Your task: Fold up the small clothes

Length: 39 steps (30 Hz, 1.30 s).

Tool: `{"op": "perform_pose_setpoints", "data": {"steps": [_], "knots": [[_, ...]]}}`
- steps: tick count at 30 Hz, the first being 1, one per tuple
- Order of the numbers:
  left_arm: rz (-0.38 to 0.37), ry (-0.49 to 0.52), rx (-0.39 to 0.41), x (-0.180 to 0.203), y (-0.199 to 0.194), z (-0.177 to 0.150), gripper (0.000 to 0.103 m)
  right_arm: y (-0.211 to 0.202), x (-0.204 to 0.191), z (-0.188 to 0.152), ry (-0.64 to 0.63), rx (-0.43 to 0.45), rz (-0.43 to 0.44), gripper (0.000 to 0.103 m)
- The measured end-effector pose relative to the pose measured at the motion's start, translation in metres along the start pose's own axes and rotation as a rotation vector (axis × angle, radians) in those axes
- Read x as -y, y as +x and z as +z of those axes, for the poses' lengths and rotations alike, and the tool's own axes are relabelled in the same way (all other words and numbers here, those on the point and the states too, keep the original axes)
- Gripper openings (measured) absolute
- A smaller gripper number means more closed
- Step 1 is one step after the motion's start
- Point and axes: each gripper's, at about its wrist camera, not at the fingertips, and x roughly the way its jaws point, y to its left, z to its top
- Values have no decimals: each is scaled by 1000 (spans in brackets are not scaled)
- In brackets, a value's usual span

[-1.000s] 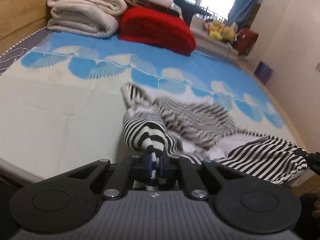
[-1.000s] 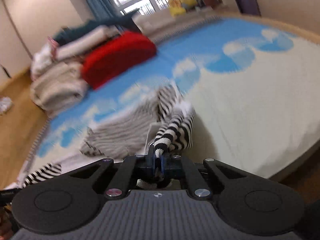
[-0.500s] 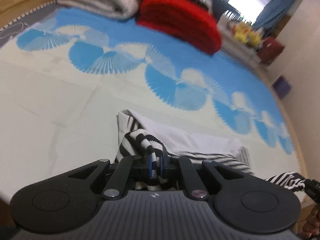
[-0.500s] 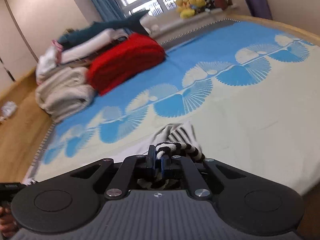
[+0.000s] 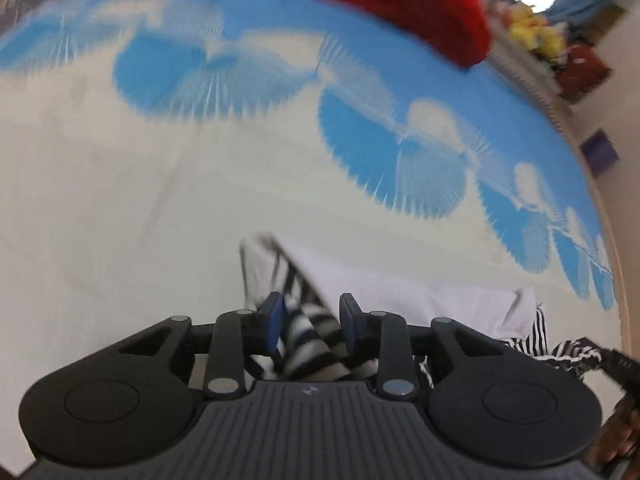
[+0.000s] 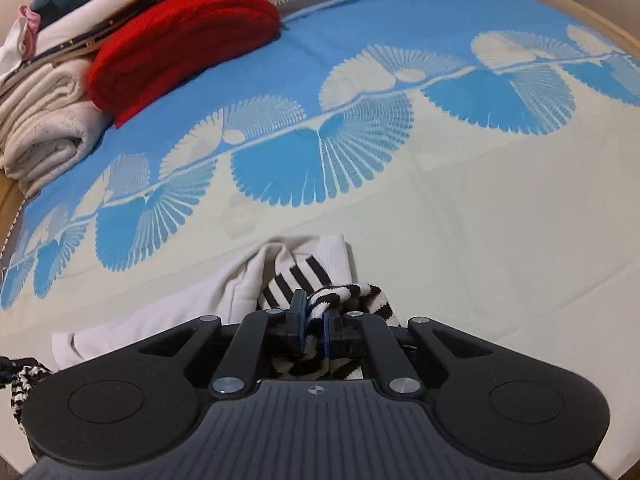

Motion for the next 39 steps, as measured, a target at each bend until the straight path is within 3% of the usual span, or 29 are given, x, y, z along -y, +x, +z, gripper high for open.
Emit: {"op": "perform_pose_setpoints", "data": {"steps": [2, 5, 9, 11, 13, 18, 22, 28, 30, 33, 35, 39], "knots": [[-14, 35, 54, -3, -19, -7, 37, -11, 2, -2, -11, 25, 18, 11], [-29, 88, 81, -7, -36, -20, 37, -34, 12, -4, 2, 86, 13, 34], [-45, 256, 74, 10, -47, -33, 41, -58, 34, -8, 40, 142, 31, 35], [-53, 345, 51, 18, -48, -41, 70, -61, 33, -13, -25, 117, 27, 35], [-66, 435, -2, 25, -39, -55, 82, -59, 24, -19, -109, 71, 61, 36], [84, 611, -39, 40, -6, -87, 80, -43, -7, -44, -335, -12, 77, 44], [72, 578, 49, 45, 1, -73, 80, -18, -25, -57, -418, -78, 63, 44], [71, 534, 70, 59, 27, -41, 80, 17, -38, -47, -295, -135, 149, 44], [89, 540, 85, 62, 33, -34, 72, 25, -48, -44, -294, -131, 167, 44], [63, 492, 103, 60, 42, -17, 48, 34, -57, -35, -262, -104, 184, 44], [64, 466, 98, 58, 51, -7, 13, 45, -61, -29, -251, -103, 168, 40], [82, 436, 57, 50, 69, 6, 4, 60, -68, -20, -277, -69, 125, 19]]}}
